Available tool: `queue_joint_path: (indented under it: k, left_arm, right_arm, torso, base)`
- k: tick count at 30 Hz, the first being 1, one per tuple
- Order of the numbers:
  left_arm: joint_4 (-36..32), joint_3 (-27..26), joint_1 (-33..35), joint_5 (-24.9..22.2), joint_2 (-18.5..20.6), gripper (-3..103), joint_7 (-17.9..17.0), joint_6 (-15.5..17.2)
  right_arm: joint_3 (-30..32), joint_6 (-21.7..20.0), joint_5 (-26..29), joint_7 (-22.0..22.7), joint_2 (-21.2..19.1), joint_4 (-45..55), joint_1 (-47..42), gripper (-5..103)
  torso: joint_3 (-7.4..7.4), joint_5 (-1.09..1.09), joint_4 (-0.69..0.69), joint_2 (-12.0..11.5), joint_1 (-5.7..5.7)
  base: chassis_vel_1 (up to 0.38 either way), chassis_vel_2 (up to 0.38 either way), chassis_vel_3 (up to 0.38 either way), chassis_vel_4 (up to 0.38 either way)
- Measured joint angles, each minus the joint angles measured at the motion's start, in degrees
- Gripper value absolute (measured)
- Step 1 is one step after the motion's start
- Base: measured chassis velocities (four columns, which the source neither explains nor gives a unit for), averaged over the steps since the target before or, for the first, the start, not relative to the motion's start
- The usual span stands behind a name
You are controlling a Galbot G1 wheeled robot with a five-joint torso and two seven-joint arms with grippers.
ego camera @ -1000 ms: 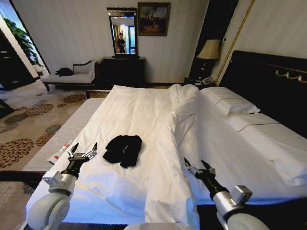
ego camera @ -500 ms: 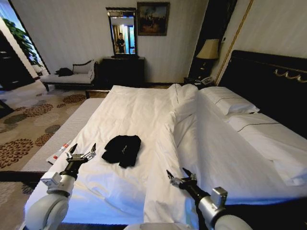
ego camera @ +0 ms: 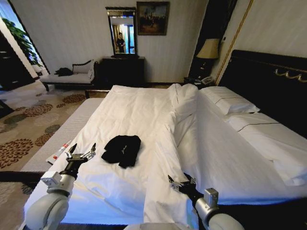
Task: Fold the clothes on the bed.
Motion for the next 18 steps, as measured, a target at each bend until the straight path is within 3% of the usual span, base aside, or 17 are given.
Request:
queue_joint_path:
  k: [11, 12, 15, 18]
  left_arm:
    - [0.2, 0.0, 0.2, 0.2, 0.0, 100, 0.0, -0.3]
    - [0.2, 0.0, 0.2, 0.2, 0.0, 100, 0.0, -0.3]
    - [0.0, 0.3, -0.4, 0.2, 0.1, 100, -0.1, -0.1]
    - [0.0, 0.3, -0.5, 0.2, 0.1, 100, -0.2, 0.0]
  right_arm:
    - [-0.3, 0.8, -0.3, 0.0, 1.0, -0.4, 0.1, 46]
    - [-0.3, 0.8, -0.3, 0.0, 1.0, -0.4, 0.1, 46]
    - [-0.3, 0.9, -0.4, 0.0, 1.1, -0.3, 0.0, 29]
    - [-0.3, 1.0, -0.4, 0.0, 1.1, -0.2, -0.2, 24]
  torso:
    - [0.00, 0.00, 0.00, 0.0, 0.00]
    - [0.00, 0.00, 0.00, 0.0, 0.00]
    - [0.00, 0.00, 0.00, 0.0, 0.00]
    - [0.00, 0.00, 0.00, 0.0, 0.00]
  base:
    - [0.000, 0.000, 0.000, 0.000]
    - [0.000, 0.000, 0.000, 0.000]
    - [0.000, 0.000, 0.000, 0.000]
    - [0.000, 0.000, 0.000, 0.000]
